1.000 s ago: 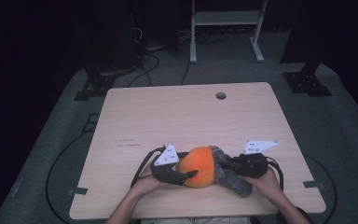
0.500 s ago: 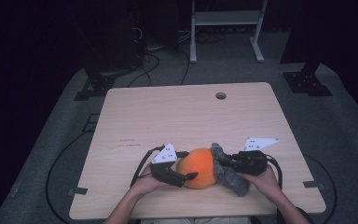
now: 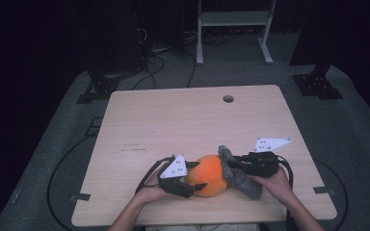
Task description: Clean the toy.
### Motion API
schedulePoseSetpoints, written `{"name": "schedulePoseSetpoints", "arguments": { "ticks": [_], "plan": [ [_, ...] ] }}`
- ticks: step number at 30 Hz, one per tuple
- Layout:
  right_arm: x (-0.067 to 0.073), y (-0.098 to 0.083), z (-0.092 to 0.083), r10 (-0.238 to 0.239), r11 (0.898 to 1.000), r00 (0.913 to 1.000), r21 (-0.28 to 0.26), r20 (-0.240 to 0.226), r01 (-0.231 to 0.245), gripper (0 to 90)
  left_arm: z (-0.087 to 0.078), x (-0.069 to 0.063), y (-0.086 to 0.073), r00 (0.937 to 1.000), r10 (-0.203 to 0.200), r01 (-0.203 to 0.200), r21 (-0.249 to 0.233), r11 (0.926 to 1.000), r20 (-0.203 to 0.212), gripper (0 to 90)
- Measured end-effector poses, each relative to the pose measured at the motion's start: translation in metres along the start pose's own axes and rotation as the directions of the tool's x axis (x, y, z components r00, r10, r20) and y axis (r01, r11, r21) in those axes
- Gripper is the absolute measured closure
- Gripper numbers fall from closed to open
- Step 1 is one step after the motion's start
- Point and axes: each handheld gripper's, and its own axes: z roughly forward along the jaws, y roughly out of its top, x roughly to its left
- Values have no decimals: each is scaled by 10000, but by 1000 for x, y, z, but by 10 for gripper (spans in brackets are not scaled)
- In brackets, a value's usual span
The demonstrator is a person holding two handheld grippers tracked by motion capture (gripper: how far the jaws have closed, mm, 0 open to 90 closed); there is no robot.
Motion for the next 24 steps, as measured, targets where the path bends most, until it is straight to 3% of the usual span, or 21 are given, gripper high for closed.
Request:
{"name": "schedulePoseSetpoints", "arguments": {
  "ticks": [3,7,10,15,18,21,24],
  "plan": [
    [-4,-6,4,253,9997,9997,29,-31,-253,781,0,6,-1,9970,-735,734,-66,9973,-227,217],
    [-9,-20,2,663,9972,9978,332,75,-665,782,1,4,0,9983,-495,494,-27,9988,-318,232],
    [-7,-24,-5,647,9967,9978,477,159,-654,781,2,3,0,9988,-412,411,-60,9991,-275,236],
    [12,-3,-12,-26,9994,9998,-331,-203,20,782,5,-1,3,9997,-120,119,-39,9999,-230,252],
    [20,6,-2,-518,9986,9983,-82,-256,516,782,4,-2,4,9999,-96,95,-60,9999,-142,251],
    [20,0,6,-544,9985,9983,69,-210,545,782,-1,6,2,9972,-737,735,-232,9970,-77,195],
    [19,-5,4,-476,9989,9987,-37,-175,476,782,-1,14,0,9875,-1551,1551,-33,9879,-285,89]
  ]
}}
